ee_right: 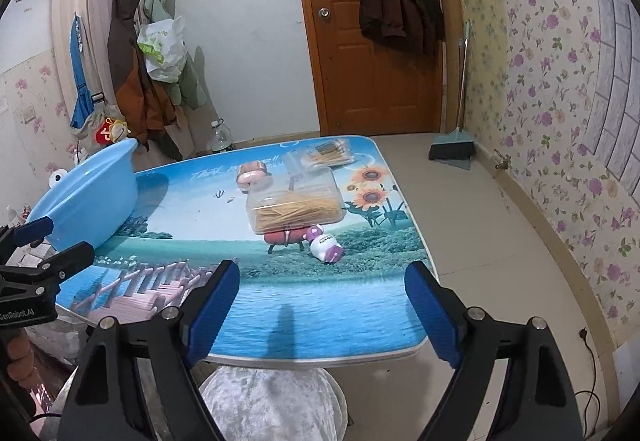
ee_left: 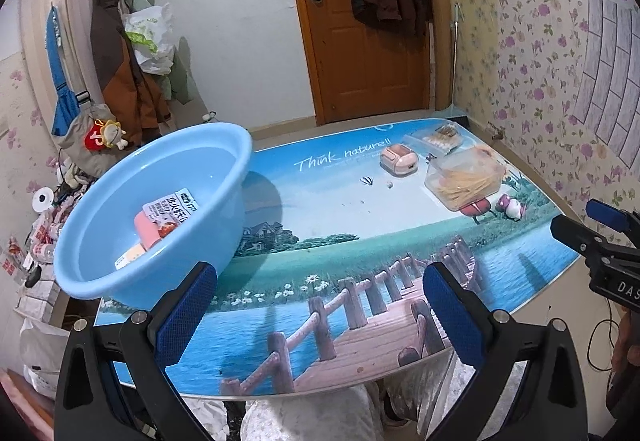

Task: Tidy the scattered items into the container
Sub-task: 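Move the right gripper to the white-and-purple bottle and close on it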

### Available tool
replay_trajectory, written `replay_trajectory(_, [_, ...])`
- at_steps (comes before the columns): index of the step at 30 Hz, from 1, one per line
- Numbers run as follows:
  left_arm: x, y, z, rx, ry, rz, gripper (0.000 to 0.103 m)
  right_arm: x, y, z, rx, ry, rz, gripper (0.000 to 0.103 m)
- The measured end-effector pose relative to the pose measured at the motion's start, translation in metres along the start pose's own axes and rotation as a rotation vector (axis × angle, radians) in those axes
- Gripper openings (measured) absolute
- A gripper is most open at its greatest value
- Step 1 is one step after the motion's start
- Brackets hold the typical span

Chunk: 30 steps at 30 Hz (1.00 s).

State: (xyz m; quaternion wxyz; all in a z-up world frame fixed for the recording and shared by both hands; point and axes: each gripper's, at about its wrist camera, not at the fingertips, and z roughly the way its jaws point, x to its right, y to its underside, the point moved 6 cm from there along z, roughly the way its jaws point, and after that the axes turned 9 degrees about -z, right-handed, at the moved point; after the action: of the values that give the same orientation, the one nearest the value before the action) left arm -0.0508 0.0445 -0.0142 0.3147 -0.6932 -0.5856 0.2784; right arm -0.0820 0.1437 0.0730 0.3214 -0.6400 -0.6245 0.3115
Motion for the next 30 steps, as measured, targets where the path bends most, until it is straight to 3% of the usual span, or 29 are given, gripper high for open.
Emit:
replay_trajectory(11, [0.017, -0.001, 0.031, -0.051, -0.001, 0.021, 0.103, 0.011, -0.003, 0.029, -0.035, -0.016, 0.008, 0.086])
replay_trajectory(19, [0.035, -0.009, 0.047, -0.073, 0.019, 0.022, 0.103, 0.010, -0.004, 0.048, -0.075, -0.059, -0.018, 0.059])
replay_trajectory(30, [0.052, -0.015, 0.070, -0.102, 0.036, 0.034, 0.103, 0.012, -0.006, 0.071, -0.105, -0.086, -0.062, 0.046])
